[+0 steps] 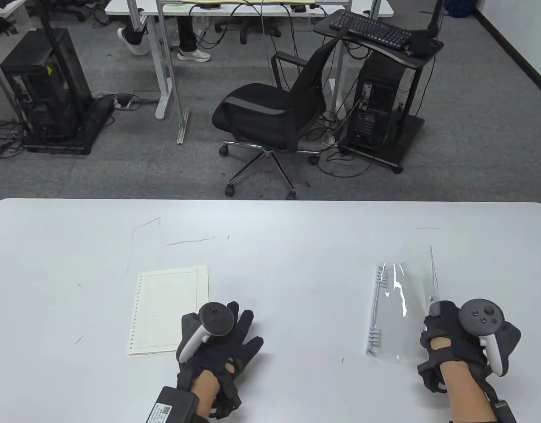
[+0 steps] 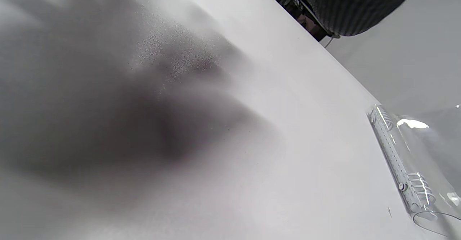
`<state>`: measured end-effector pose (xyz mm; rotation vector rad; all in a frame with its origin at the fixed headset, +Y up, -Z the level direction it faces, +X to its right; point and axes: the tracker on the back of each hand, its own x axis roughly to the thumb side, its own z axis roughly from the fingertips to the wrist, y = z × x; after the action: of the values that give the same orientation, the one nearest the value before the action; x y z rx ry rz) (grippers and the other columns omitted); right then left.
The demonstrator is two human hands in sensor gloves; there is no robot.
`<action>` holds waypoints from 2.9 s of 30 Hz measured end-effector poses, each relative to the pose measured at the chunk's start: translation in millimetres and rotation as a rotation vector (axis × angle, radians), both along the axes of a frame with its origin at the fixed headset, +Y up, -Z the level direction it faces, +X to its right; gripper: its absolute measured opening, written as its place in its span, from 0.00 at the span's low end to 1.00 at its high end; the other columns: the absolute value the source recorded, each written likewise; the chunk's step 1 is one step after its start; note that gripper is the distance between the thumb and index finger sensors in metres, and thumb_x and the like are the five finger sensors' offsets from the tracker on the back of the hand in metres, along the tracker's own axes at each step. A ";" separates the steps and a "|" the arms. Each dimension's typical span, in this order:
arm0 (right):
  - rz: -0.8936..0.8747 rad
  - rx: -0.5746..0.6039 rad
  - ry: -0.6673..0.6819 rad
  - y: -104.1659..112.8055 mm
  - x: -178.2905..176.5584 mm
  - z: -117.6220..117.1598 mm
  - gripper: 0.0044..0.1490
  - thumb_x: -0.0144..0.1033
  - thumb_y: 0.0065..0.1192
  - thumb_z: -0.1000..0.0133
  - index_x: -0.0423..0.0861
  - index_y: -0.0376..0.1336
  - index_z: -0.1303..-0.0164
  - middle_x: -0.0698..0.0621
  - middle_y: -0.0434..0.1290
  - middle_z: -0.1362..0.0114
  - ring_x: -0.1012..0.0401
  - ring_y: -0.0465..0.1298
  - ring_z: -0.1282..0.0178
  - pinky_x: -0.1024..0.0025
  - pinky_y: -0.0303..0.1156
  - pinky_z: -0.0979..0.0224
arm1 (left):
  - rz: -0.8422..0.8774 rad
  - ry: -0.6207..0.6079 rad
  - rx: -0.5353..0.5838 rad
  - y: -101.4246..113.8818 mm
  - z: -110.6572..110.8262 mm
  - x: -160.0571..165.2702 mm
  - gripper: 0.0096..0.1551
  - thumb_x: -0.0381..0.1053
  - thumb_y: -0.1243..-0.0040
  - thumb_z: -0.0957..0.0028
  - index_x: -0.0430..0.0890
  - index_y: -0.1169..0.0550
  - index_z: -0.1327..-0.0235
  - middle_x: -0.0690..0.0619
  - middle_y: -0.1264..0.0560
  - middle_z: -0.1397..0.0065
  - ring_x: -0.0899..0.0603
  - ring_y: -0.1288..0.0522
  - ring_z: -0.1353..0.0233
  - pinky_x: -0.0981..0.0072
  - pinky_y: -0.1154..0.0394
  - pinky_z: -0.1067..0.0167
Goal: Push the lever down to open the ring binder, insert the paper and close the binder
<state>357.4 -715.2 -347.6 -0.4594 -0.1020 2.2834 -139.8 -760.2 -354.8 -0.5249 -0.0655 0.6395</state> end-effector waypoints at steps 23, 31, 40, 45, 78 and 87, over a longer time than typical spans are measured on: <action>-0.023 -0.091 0.274 -38.4 -113.5 8.0 0.28 0.38 0.69 0.48 0.40 0.63 0.41 0.38 0.58 0.20 0.43 0.75 0.41 0.53 0.78 0.50 | -0.010 -0.004 0.002 -1.3 -0.5 1.8 0.44 0.71 0.47 0.51 0.65 0.49 0.23 0.64 0.69 0.17 0.41 0.79 0.22 0.41 0.71 0.31; 0.418 -0.296 0.302 -48.9 -120.3 1.1 0.33 0.52 0.67 0.47 0.41 0.63 0.43 0.36 0.43 0.15 0.34 0.48 0.25 0.38 0.59 0.32 | -0.063 -0.122 -0.003 -12.2 3.0 37.0 0.47 0.72 0.48 0.51 0.65 0.55 0.25 0.64 0.74 0.19 0.40 0.80 0.22 0.41 0.72 0.32; 0.689 -0.475 0.332 -58.6 -127.1 -3.2 0.45 0.64 0.57 0.48 0.38 0.57 0.37 0.37 0.33 0.14 0.35 0.38 0.22 0.34 0.51 0.27 | -0.124 -0.351 0.051 -20.4 19.2 96.7 0.52 0.74 0.50 0.52 0.67 0.67 0.31 0.67 0.81 0.25 0.41 0.83 0.23 0.41 0.74 0.32; 0.641 -0.381 0.339 -45.7 -121.0 -3.2 0.48 0.61 0.58 0.46 0.41 0.47 0.29 0.37 0.28 0.16 0.35 0.35 0.23 0.34 0.50 0.27 | -0.115 -0.410 0.074 -22.8 24.2 112.5 0.52 0.74 0.50 0.52 0.68 0.67 0.31 0.70 0.83 0.27 0.43 0.85 0.24 0.41 0.75 0.32; 0.485 -0.171 0.550 -51.6 -125.1 -23.1 0.36 0.34 0.67 0.47 0.51 0.60 0.26 0.48 0.60 0.25 0.42 0.67 0.39 0.43 0.67 0.38 | -0.300 -0.523 0.080 -39.8 34.7 147.6 0.51 0.73 0.51 0.50 0.67 0.66 0.28 0.66 0.81 0.21 0.42 0.85 0.25 0.42 0.74 0.31; 0.469 -0.350 0.442 -50.2 -86.1 -17.1 0.37 0.38 0.61 0.44 0.51 0.58 0.22 0.50 0.56 0.13 0.39 0.54 0.17 0.27 0.48 0.26 | -0.295 -0.522 0.087 -39.8 34.6 147.0 0.51 0.73 0.51 0.50 0.68 0.65 0.28 0.65 0.81 0.21 0.42 0.84 0.24 0.42 0.73 0.31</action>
<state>271.4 -765.3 -364.7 -0.0941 0.4626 2.8232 7.2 -800.0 -320.2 -0.5924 -0.4969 0.1988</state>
